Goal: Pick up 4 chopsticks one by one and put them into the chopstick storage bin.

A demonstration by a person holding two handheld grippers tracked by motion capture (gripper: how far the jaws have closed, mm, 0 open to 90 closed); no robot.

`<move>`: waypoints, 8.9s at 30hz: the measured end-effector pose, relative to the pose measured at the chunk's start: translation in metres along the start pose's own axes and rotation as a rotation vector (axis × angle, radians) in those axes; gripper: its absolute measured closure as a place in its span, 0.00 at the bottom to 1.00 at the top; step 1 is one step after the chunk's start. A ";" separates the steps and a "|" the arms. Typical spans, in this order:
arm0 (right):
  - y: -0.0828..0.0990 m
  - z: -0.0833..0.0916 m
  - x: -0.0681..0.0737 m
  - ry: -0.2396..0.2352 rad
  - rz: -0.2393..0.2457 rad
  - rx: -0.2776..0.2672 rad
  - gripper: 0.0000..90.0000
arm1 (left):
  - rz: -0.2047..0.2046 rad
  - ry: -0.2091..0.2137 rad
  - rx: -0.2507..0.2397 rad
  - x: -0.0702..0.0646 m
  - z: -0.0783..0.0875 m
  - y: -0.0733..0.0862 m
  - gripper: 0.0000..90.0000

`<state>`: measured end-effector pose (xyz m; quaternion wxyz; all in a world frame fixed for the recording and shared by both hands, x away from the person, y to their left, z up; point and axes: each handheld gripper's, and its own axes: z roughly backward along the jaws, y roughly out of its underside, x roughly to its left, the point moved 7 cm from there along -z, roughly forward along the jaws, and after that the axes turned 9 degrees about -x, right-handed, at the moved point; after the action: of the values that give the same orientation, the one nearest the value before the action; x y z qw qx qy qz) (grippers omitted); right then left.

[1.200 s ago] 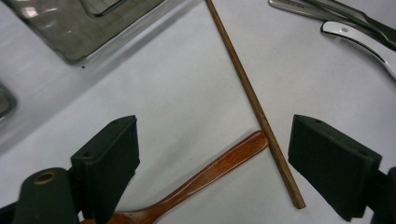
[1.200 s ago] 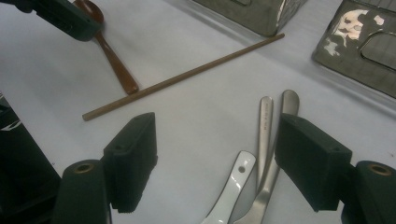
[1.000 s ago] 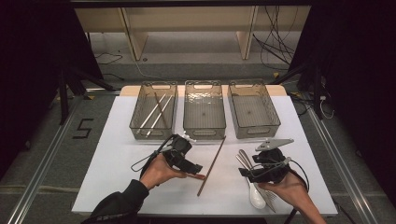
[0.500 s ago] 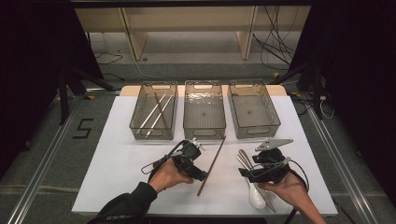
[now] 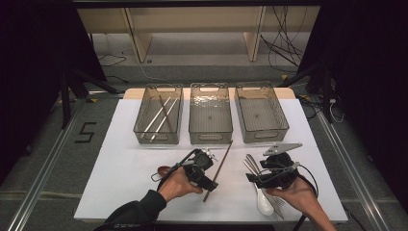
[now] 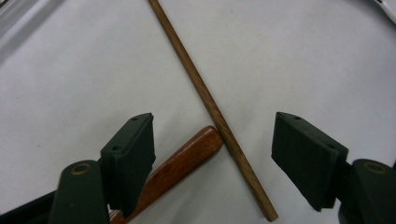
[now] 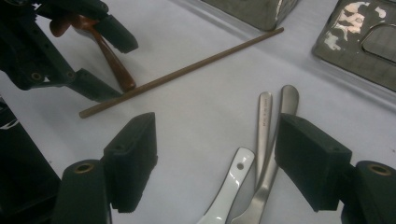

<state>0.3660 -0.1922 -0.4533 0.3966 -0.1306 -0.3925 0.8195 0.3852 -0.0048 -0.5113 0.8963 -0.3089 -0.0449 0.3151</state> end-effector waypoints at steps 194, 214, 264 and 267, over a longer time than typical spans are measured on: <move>-0.013 -0.111 0.035 -0.091 1.204 0.078 0.95 | -0.073 0.020 -0.012 0.028 0.045 -0.003 0.81; -0.037 -0.092 0.026 -0.035 1.154 0.051 0.96 | -0.025 -0.049 -0.251 0.039 0.097 -0.025 0.33; -0.135 -0.093 0.028 -0.173 0.112 -0.071 0.95 | 0.144 -0.125 -0.365 0.062 0.110 0.032 0.20; -0.145 -0.100 0.035 -0.177 0.113 -0.074 0.95 | 0.142 -0.125 -0.365 0.062 0.110 0.033 0.20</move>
<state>0.4753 -0.0573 -0.4077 0.3083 -0.0945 -0.4480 0.8339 0.3864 0.1099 -0.4488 0.7964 -0.4486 -0.1349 0.3825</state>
